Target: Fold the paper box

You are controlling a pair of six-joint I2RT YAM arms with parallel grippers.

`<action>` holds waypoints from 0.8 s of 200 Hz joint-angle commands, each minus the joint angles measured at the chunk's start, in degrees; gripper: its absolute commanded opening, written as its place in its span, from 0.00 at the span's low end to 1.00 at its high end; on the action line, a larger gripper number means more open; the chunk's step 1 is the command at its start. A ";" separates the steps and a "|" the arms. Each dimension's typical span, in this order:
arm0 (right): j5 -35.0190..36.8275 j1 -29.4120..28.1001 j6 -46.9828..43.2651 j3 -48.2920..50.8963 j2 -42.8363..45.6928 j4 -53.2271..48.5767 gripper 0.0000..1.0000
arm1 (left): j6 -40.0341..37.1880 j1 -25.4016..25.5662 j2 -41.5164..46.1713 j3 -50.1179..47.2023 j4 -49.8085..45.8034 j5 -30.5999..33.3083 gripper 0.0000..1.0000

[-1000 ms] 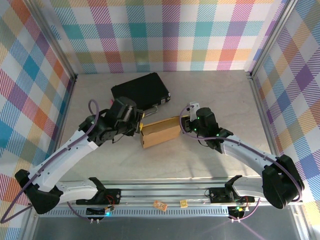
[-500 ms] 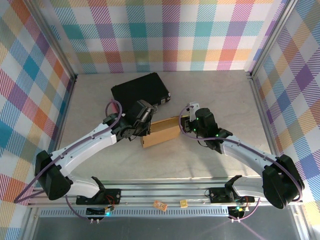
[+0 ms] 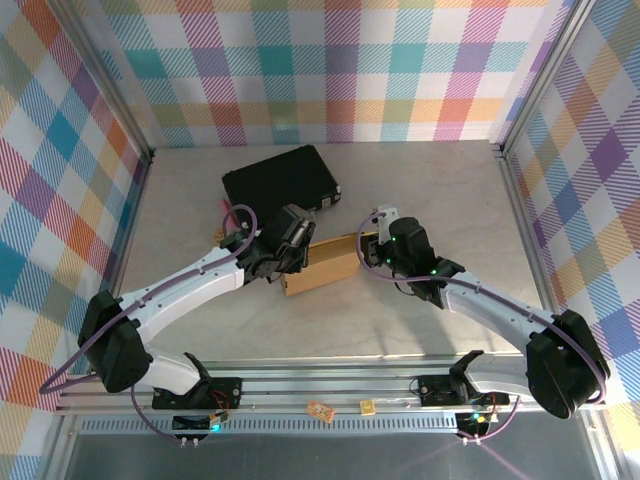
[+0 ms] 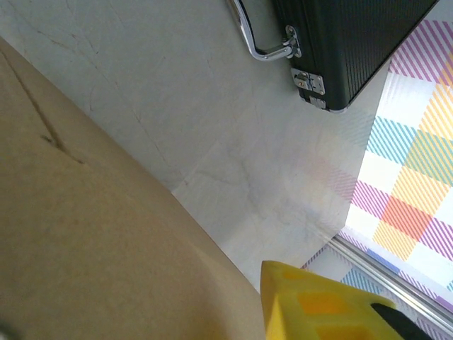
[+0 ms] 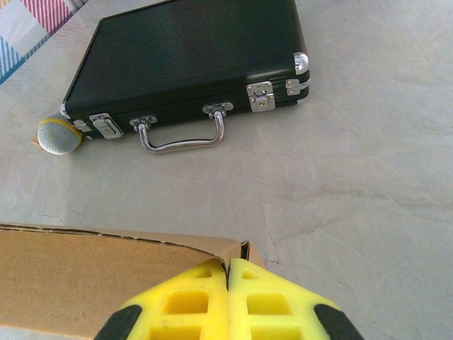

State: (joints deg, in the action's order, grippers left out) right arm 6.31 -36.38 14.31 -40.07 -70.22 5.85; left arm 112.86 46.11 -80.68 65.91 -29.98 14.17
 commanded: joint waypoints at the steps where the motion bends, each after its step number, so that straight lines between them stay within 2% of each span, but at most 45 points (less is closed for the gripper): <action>1: 0.29 -0.71 0.90 0.63 -0.01 -5.22 0.00 | 12.19 0.49 -0.36 -1.72 1.15 0.25 0.29; 16: 0.42 -0.75 1.23 0.50 -0.01 -5.40 0.00 | 11.97 0.50 -0.19 -2.58 1.21 0.72 0.24; 66: 0.64 -0.97 2.89 0.14 -0.10 -6.78 0.00 | 8.79 0.33 0.08 -4.59 1.41 2.12 0.16; 133: -0.67 -1.06 4.89 -0.18 1.55 -10.19 0.00 | 5.99 -0.57 0.23 -5.52 1.10 3.01 0.11; 145: -0.77 -1.06 5.56 -0.31 1.98 -11.17 0.04 | 5.88 -0.64 0.19 -5.61 1.02 2.92 0.10; 160: -0.98 -1.06 6.78 -0.76 2.85 -12.57 0.16 | 5.86 -0.67 0.11 -5.94 1.13 2.63 0.10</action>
State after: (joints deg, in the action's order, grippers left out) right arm 6.39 -37.10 18.31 -40.29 -68.27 1.65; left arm 112.88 45.93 -80.68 62.02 -25.10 15.73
